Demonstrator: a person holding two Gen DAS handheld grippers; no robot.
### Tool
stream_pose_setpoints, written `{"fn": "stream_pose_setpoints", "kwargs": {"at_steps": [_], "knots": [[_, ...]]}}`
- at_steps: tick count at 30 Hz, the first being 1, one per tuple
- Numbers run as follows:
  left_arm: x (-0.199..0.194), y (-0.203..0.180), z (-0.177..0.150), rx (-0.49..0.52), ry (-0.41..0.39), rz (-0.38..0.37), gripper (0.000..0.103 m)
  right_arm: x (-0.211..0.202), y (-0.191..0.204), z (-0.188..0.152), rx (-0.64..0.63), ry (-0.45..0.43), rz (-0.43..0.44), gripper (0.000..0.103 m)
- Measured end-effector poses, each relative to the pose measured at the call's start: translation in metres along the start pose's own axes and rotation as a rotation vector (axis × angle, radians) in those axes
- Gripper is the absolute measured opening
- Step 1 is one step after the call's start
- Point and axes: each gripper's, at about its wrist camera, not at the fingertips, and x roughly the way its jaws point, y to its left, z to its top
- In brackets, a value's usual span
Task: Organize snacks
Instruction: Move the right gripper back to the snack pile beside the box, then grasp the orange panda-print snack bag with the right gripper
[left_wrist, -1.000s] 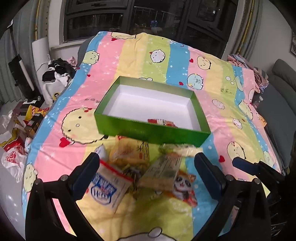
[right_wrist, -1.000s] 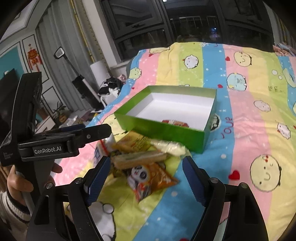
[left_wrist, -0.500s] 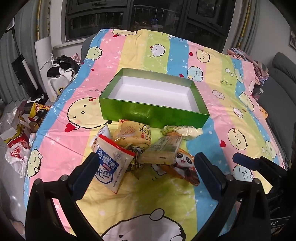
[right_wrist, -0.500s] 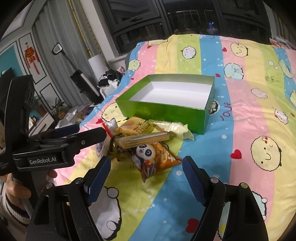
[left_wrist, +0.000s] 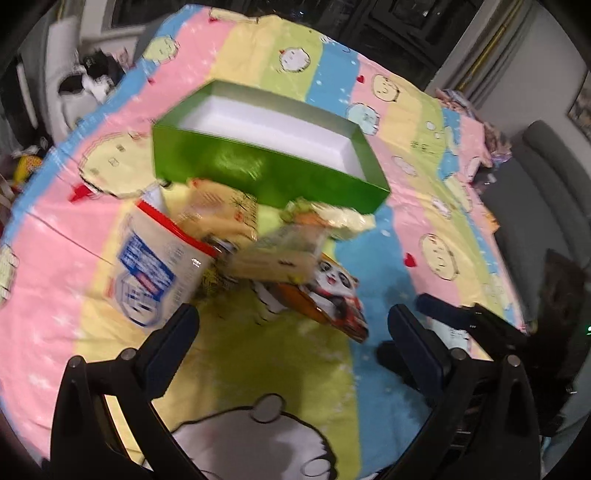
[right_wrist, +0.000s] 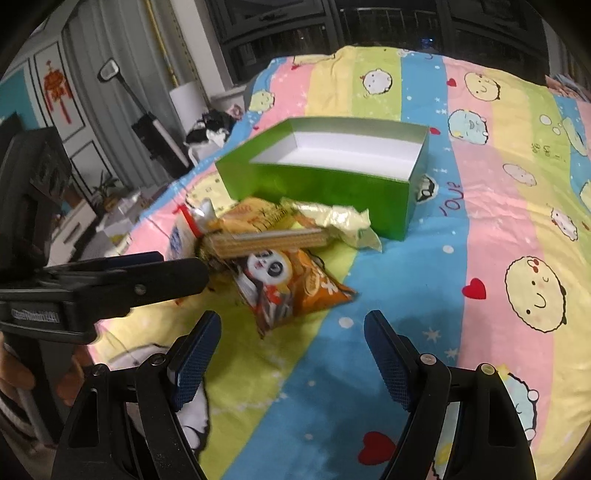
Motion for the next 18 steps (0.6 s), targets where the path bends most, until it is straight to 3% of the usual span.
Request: {"fn": "stream_pose_setpoints", "kwargs": {"at_steps": [4,11,18], "knots": [[0.014,0.0,-0.006,-0.042,0.041,-0.092,0.102,0.011,0.0,-0.006,-0.041,0.025,-0.009,0.08],[0.04,0.001,0.0,-0.112,0.074,-0.146,0.099,0.037,-0.005,0.001,-0.093,0.027,0.035,0.08],[0.06,0.008,0.012,-0.153,0.097,-0.119,0.078,0.06,-0.008,0.017,-0.123,0.019,0.096,0.08]]}}
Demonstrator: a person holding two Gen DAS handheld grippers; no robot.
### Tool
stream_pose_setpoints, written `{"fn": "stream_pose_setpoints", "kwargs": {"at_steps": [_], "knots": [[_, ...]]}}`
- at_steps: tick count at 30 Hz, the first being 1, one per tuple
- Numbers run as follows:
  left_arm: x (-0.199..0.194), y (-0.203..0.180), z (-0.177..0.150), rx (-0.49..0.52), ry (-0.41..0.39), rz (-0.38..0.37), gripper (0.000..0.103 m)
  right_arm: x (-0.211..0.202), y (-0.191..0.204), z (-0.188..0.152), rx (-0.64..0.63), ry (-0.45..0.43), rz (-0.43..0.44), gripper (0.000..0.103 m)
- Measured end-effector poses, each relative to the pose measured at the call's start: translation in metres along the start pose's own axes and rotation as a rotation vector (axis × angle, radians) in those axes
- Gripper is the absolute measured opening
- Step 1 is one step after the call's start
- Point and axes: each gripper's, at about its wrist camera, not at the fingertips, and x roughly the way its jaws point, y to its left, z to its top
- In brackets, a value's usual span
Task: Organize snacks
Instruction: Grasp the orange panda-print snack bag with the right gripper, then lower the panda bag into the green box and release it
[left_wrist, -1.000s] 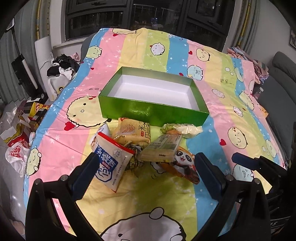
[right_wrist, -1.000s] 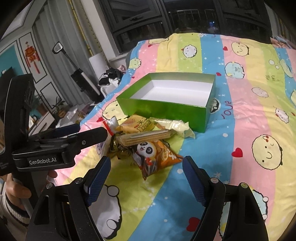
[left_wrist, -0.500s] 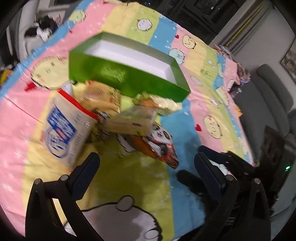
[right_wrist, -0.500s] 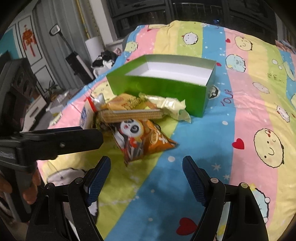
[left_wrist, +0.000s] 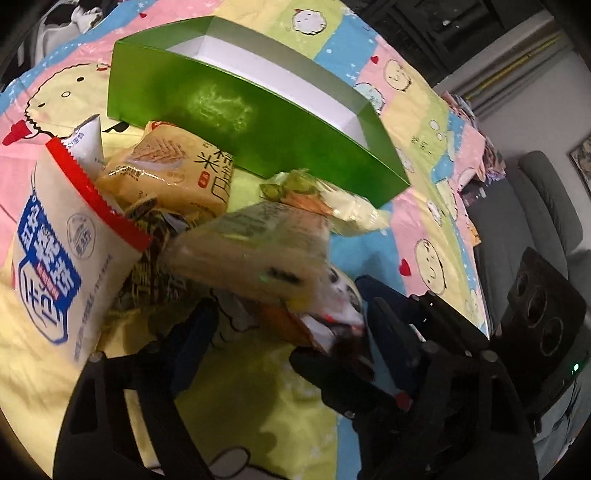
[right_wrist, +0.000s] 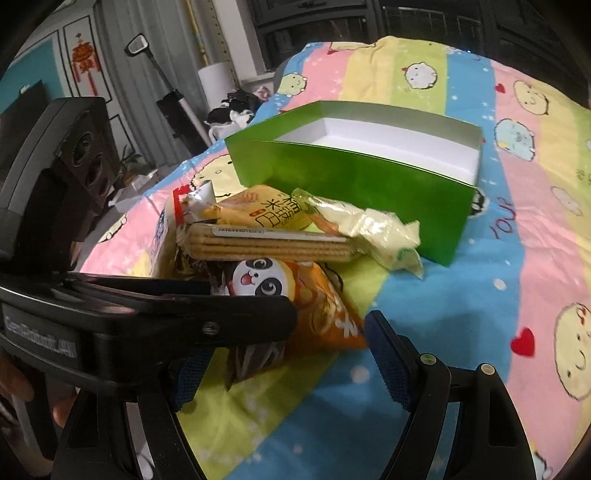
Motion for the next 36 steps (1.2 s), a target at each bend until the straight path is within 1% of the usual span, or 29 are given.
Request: {"fn": "stream_pose_setpoints", "kwargs": {"at_steps": [2,3,4,5,6,9,11,12,15,18,24,27,30,33,36], "knots": [[0.002,0.003,0.002,-0.012,0.007,-0.005,0.078,0.005,0.0,0.002,-0.014,0.008,0.01,0.08],[0.003,0.003,0.003,-0.012,0.009,-0.007,0.072,0.008,0.0,0.002,-0.014,0.014,0.017,0.08],[0.003,0.004,0.003,-0.009,0.011,-0.017,0.063,0.01,0.0,0.003,-0.015,0.02,0.024,0.08],[0.003,0.002,0.003,-0.004,0.013,-0.028,0.058,0.011,0.001,0.003,-0.014,0.019,0.026,0.079],[0.002,0.0,0.003,0.007,0.011,-0.032,0.052,0.012,0.002,0.002,-0.016,0.018,0.034,0.072],[0.002,-0.005,0.004,0.056,0.009,-0.014,0.051,0.012,0.003,0.002,-0.016,0.017,0.045,0.065],[0.002,-0.002,0.004,0.048,0.015,-0.027,0.051,0.012,0.005,0.001,-0.021,0.014,0.042,0.062],[0.001,-0.001,0.003,0.048,0.017,-0.039,0.047,0.011,0.006,0.0,-0.023,0.013,0.042,0.059],[-0.005,-0.004,-0.001,0.073,0.021,-0.028,0.047,0.006,0.011,-0.003,-0.019,0.001,0.047,0.058],[-0.012,-0.006,-0.009,0.076,0.039,-0.039,0.047,-0.004,0.017,-0.01,-0.002,-0.005,0.054,0.057],[-0.033,-0.018,-0.032,0.098,0.052,-0.063,0.047,-0.032,0.035,-0.025,-0.006,-0.009,0.035,0.057],[-0.046,-0.024,-0.04,0.114,0.034,-0.079,0.047,-0.048,0.044,-0.031,-0.026,-0.026,0.016,0.057],[-0.057,-0.034,-0.04,0.148,-0.002,-0.087,0.047,-0.064,0.049,-0.029,-0.04,-0.067,-0.005,0.057],[-0.067,-0.042,-0.031,0.176,-0.044,-0.095,0.047,-0.074,0.051,-0.018,-0.06,-0.117,-0.025,0.057],[-0.072,-0.046,-0.012,0.187,-0.077,-0.104,0.047,-0.078,0.047,0.0,-0.086,-0.161,-0.04,0.057]]}}
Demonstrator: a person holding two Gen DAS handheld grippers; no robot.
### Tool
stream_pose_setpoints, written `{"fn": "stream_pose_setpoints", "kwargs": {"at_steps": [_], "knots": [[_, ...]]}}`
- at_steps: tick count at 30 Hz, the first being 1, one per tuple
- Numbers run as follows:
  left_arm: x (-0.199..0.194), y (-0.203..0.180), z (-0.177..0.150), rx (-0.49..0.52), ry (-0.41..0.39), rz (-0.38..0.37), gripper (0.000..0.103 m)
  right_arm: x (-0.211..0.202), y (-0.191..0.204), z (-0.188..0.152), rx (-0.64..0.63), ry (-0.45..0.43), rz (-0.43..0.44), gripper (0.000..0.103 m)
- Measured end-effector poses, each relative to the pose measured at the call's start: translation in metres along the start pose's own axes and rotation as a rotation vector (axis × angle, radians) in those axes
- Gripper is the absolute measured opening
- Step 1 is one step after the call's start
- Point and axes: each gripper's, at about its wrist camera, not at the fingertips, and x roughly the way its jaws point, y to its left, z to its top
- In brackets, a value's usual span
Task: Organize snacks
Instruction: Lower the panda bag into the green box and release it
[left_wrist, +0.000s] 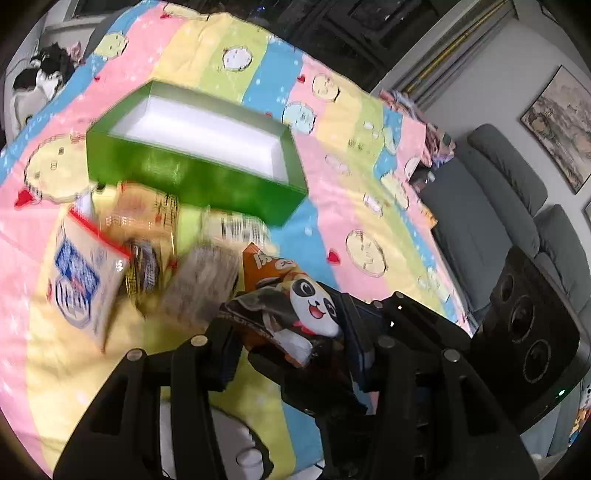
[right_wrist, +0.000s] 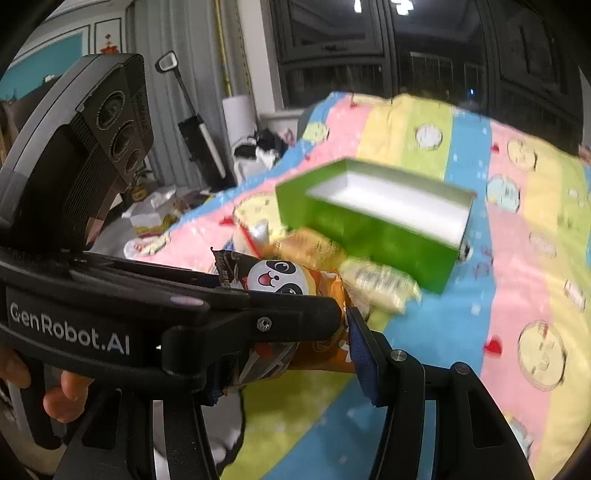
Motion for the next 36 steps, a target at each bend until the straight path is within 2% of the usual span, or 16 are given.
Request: {"fn": "stream_pose_setpoints", "kwargs": {"at_steps": [5,9,20,21,22,24,29,36], "knots": [[-0.002,0.002,0.037,0.035,-0.057,0.001,0.047,0.009,-0.006,0.033,-0.031,-0.078,-0.016,0.057],[0.007,0.012,0.071,0.035,-0.067,0.002,0.047,0.024,-0.015,0.057,-0.039,-0.111,-0.021,0.057],[0.047,0.046,0.131,-0.016,-0.048,0.042,0.051,0.087,-0.054,0.099,0.002,-0.098,-0.024,0.057],[0.052,0.049,0.135,-0.028,-0.046,0.052,0.057,0.092,-0.058,0.1,0.013,-0.095,-0.031,0.058],[0.056,0.053,0.138,-0.037,-0.049,0.066,0.075,0.097,-0.063,0.1,0.027,-0.09,-0.045,0.06],[0.058,0.059,0.14,-0.059,-0.061,0.109,0.1,0.107,-0.072,0.098,0.066,-0.063,-0.089,0.064],[0.044,0.072,0.134,-0.071,-0.086,0.143,0.101,0.094,-0.09,0.079,0.156,-0.06,-0.085,0.069],[0.014,0.081,0.117,-0.065,-0.126,0.184,0.101,0.062,-0.098,0.054,0.223,-0.057,-0.101,0.07]]}}
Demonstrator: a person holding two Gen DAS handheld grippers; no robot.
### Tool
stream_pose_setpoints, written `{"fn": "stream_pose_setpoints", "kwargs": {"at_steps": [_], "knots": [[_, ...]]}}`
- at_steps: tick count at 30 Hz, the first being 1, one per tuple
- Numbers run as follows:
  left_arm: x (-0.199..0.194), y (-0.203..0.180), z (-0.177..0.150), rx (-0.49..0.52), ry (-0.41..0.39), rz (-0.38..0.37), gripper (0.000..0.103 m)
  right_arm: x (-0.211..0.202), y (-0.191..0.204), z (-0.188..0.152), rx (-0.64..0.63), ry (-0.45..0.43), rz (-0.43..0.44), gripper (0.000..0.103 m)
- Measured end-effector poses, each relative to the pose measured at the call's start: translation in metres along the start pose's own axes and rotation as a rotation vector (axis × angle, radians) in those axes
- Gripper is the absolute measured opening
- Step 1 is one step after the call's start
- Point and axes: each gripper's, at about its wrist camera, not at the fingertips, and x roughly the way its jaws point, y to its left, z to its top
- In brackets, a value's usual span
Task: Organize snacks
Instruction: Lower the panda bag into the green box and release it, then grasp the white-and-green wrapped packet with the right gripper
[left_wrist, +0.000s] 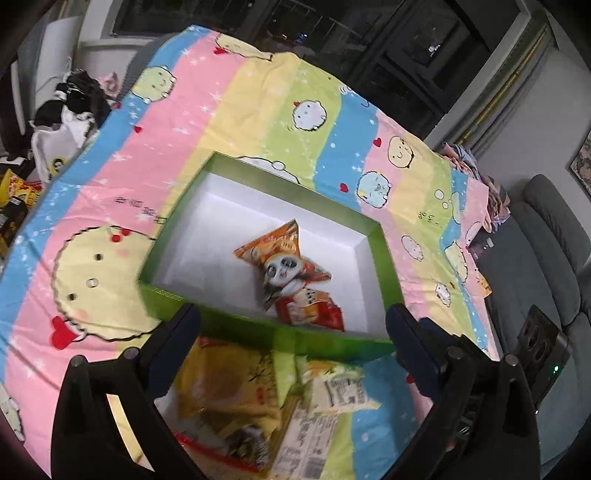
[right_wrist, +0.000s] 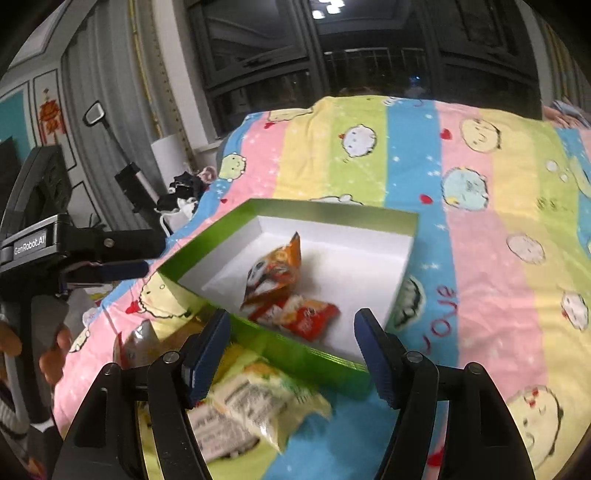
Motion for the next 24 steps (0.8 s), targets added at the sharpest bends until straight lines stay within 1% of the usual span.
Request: {"fn": "stream_pose_setpoints", "kwargs": {"at_steps": [3,5,7,9,10,14,16,18,21,24], "knots": [[-0.01,0.001,-0.01,0.019,-0.002,0.028,0.101,-0.006,-0.005,-0.009,0.023,0.016,-0.013,0.07],[-0.014,-0.003,-0.022,0.06,0.004,0.04,0.101,-0.009,-0.005,-0.018,0.03,0.033,-0.037,0.07],[-0.013,-0.007,-0.033,0.089,0.02,0.03,0.101,-0.012,-0.002,-0.027,0.022,0.052,-0.06,0.07],[-0.01,-0.01,-0.045,0.097,0.04,0.007,0.101,-0.013,0.001,-0.034,0.015,0.064,-0.075,0.07],[-0.009,-0.011,-0.05,0.098,0.049,-0.004,0.101,-0.014,0.002,-0.038,0.017,0.069,-0.07,0.07],[0.004,-0.022,-0.065,0.102,0.082,-0.062,0.101,-0.013,0.005,-0.055,0.063,0.071,0.012,0.07],[0.014,-0.028,-0.069,0.116,0.101,-0.082,0.101,-0.006,0.006,-0.061,0.077,0.075,0.033,0.07],[0.025,-0.033,-0.07,0.13,0.127,-0.093,0.101,0.003,0.009,-0.066,0.077,0.096,0.033,0.07],[0.041,-0.037,-0.065,0.114,0.175,-0.113,0.098,0.017,0.008,-0.066,0.085,0.132,0.039,0.07],[0.055,-0.04,-0.058,0.083,0.219,-0.147,0.084,0.026,0.005,-0.058,0.107,0.133,0.084,0.07]]}}
